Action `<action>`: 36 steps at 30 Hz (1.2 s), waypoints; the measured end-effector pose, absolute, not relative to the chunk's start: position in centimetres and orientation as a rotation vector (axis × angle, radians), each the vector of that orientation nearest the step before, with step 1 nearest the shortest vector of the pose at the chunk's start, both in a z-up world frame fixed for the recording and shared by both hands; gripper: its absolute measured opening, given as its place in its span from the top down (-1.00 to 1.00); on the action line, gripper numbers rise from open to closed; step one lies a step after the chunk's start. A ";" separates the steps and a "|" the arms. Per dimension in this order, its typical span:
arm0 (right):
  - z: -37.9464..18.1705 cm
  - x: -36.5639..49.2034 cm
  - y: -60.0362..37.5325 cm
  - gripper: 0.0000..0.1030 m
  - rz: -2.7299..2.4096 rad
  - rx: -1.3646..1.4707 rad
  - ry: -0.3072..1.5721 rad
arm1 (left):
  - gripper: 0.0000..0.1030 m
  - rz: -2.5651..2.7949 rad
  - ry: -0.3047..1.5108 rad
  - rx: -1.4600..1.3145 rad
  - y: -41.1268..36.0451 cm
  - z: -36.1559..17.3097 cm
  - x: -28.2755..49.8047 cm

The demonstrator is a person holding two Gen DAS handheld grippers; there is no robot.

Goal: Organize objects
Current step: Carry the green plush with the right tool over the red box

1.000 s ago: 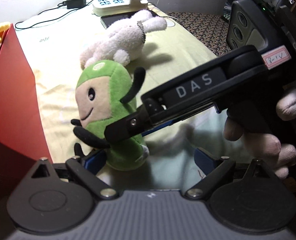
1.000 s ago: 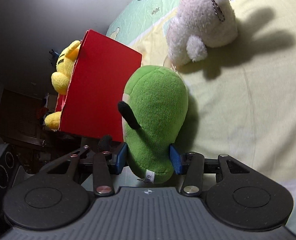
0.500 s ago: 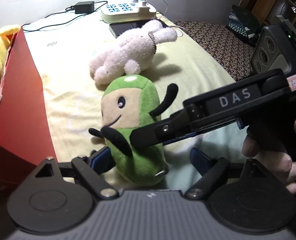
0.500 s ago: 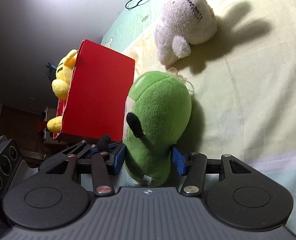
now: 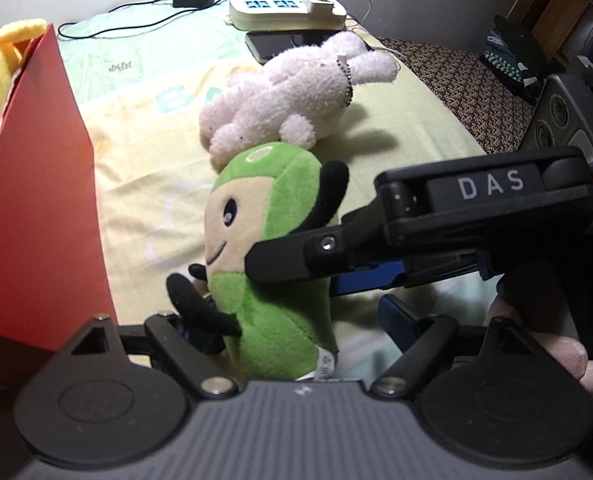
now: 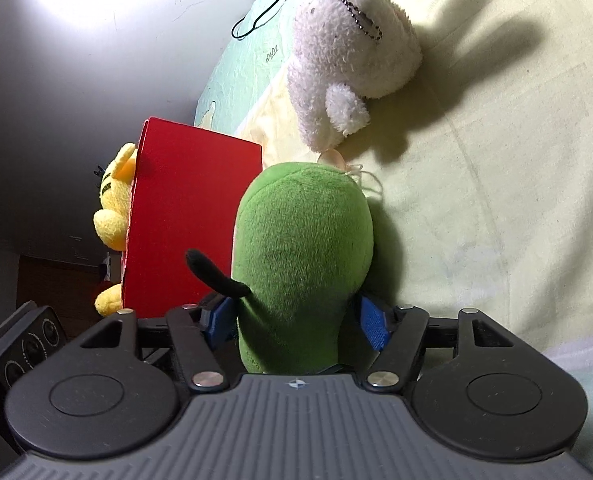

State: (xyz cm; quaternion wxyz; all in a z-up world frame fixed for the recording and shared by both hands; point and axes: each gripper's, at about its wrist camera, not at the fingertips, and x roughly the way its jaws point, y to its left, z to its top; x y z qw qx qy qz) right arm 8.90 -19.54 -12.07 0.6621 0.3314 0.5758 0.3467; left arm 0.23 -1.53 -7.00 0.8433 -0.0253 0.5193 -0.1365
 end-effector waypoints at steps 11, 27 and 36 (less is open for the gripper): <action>-10.0 7.4 -20.3 -0.18 0.806 0.676 1.237 | -0.62 -0.329 1.067 -0.048 -1.9 -5.7 -1.2; -4.7 2.8 -19.8 -0.18 0.841 0.613 1.054 | -0.62 -0.379 0.922 -0.033 -0.3 -0.6 -5.4; -1.6 0.8 -16.9 -0.18 0.899 0.610 0.935 | -0.62 -0.365 0.812 -0.070 3.5 3.1 -8.0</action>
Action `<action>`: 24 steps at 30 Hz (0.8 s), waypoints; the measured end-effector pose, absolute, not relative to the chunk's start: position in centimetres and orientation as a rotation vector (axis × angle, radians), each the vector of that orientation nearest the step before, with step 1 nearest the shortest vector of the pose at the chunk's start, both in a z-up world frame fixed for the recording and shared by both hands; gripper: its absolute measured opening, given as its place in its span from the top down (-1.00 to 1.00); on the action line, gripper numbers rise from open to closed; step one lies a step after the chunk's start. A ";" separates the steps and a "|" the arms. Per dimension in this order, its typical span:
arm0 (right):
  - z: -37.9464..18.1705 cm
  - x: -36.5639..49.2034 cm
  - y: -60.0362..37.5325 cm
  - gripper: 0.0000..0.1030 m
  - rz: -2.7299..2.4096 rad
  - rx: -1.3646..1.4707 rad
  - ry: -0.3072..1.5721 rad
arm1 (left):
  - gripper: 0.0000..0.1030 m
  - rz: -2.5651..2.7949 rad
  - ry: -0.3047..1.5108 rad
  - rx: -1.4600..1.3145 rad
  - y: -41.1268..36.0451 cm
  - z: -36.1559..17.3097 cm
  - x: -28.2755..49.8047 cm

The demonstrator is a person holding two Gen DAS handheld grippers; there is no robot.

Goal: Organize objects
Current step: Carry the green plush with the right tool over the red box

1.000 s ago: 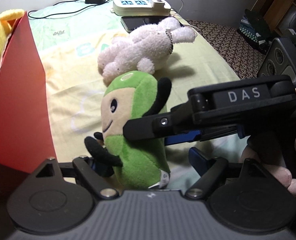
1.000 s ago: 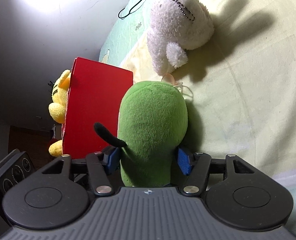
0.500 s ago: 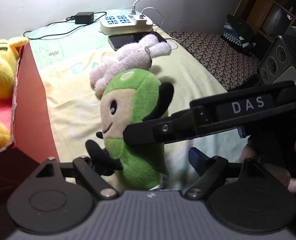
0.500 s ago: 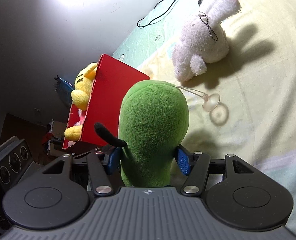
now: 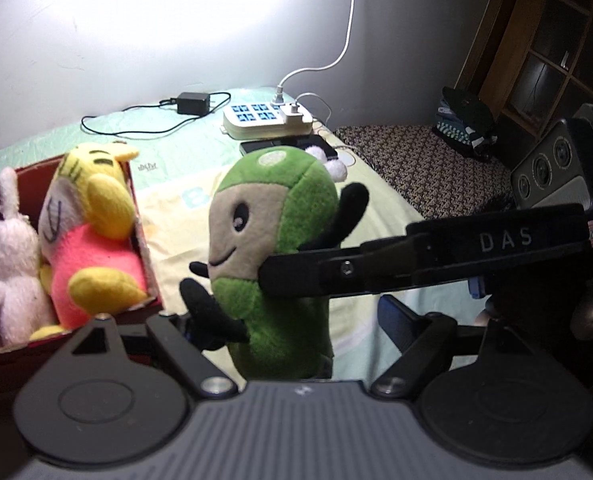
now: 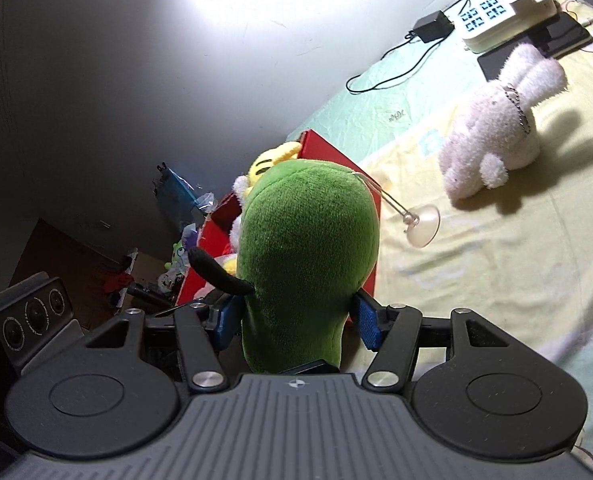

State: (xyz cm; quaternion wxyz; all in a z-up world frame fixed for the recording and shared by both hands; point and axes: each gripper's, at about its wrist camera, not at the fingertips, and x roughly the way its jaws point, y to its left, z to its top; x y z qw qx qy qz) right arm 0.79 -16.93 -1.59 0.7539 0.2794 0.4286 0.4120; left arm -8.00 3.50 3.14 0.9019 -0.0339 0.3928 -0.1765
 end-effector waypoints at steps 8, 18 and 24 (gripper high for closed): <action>0.7 0.1 -14.0 -0.18 0.943 0.593 0.878 | -0.62 -0.350 0.732 -0.115 7.4 5.4 -9.5; 3.5 0.1 -9.0 -0.18 1.014 0.562 0.811 | -0.63 -0.301 0.634 -0.149 13.2 7.6 -10.2; 4.5 1.0 -5.2 -0.19 1.067 0.525 0.776 | -0.64 -0.248 0.598 -0.156 16.6 8.1 -9.9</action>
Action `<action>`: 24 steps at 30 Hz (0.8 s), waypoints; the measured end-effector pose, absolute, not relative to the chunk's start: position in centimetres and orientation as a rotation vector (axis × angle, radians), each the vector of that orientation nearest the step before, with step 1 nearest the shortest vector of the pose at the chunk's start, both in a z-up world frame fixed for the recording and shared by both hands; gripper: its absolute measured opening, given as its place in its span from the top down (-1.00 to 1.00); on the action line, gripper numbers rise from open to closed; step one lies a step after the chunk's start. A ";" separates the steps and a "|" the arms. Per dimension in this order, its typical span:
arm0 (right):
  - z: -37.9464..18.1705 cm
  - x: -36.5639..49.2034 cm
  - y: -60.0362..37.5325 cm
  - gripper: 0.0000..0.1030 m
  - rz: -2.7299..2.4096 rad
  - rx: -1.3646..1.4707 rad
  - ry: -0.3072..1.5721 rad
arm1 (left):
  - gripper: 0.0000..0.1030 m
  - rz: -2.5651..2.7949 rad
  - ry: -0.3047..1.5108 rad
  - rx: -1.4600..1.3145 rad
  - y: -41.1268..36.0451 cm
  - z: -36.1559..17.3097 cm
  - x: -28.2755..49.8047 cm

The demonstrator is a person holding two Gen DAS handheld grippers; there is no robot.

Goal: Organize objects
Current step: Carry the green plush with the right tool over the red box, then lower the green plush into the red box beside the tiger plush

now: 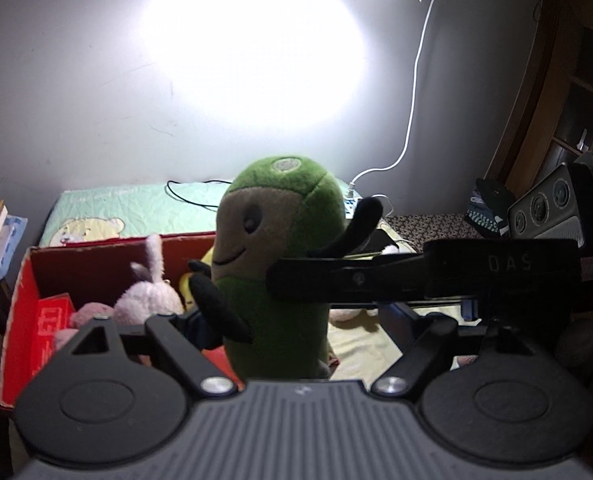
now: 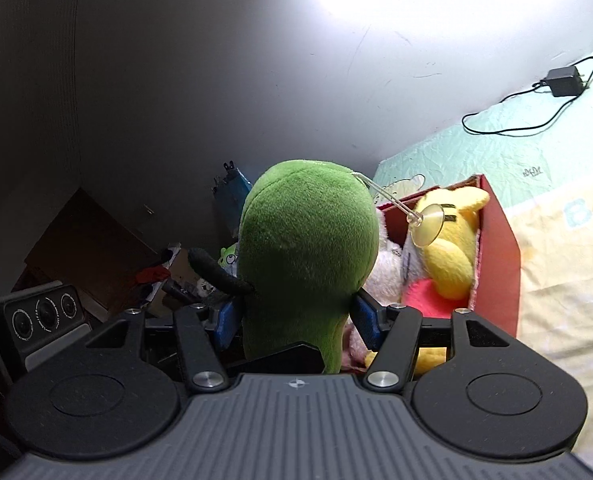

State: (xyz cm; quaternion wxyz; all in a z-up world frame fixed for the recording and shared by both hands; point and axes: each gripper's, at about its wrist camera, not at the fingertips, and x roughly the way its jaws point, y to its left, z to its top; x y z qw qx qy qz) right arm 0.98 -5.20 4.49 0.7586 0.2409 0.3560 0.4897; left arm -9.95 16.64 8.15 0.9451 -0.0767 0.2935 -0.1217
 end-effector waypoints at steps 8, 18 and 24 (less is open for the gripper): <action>3.2 2.5 -1.3 -0.19 1.058 0.466 0.816 | -0.64 -0.199 0.655 -0.174 19.4 5.9 -7.8; -0.1 4.3 0.8 -0.20 0.983 0.426 0.924 | -0.64 -0.204 0.788 -0.231 21.1 1.6 -5.0; -0.7 4.5 1.9 -0.23 0.958 0.383 0.948 | -0.64 -0.191 0.825 -0.206 21.3 0.5 -4.3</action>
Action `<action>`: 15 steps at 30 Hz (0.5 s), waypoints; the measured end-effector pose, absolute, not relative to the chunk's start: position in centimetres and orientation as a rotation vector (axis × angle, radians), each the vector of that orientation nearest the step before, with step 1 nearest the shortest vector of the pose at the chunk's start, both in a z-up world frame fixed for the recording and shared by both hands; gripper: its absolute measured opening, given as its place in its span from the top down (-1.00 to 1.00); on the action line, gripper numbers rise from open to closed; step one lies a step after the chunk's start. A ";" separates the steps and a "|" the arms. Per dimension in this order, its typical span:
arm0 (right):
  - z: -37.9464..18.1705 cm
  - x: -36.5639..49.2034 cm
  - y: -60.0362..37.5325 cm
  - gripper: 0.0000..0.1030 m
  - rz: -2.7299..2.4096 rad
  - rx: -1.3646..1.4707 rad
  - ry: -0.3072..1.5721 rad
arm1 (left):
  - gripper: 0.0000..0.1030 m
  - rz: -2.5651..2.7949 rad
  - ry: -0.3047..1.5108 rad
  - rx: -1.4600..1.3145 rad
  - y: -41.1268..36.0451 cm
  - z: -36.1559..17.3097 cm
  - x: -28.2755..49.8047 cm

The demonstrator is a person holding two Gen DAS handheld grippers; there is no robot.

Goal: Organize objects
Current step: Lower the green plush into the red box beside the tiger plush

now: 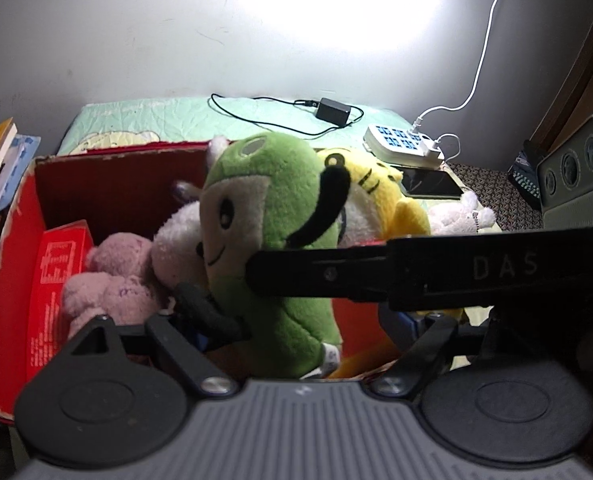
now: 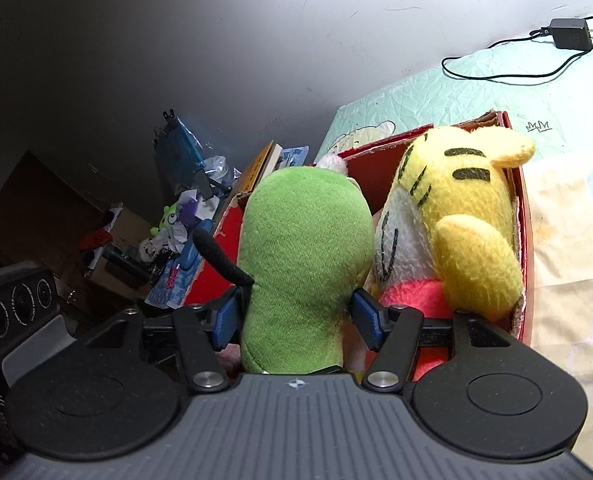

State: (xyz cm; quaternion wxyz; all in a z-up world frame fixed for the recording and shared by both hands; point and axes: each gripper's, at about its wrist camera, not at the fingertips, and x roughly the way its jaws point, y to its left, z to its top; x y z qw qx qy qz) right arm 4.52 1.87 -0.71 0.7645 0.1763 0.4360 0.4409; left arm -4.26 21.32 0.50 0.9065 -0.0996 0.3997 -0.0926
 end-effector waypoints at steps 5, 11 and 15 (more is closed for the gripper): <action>-1.2 5.1 2.2 -0.19 0.924 0.389 0.980 | -0.65 -0.185 0.842 -0.196 21.4 -0.1 -3.5; -1.4 4.7 2.3 -0.18 0.931 0.365 0.971 | -0.78 -0.193 0.862 -0.156 20.6 -0.8 -3.0; -1.3 4.6 2.3 -0.20 0.925 0.348 0.967 | -0.83 -0.198 0.871 -0.162 20.6 -0.9 -2.7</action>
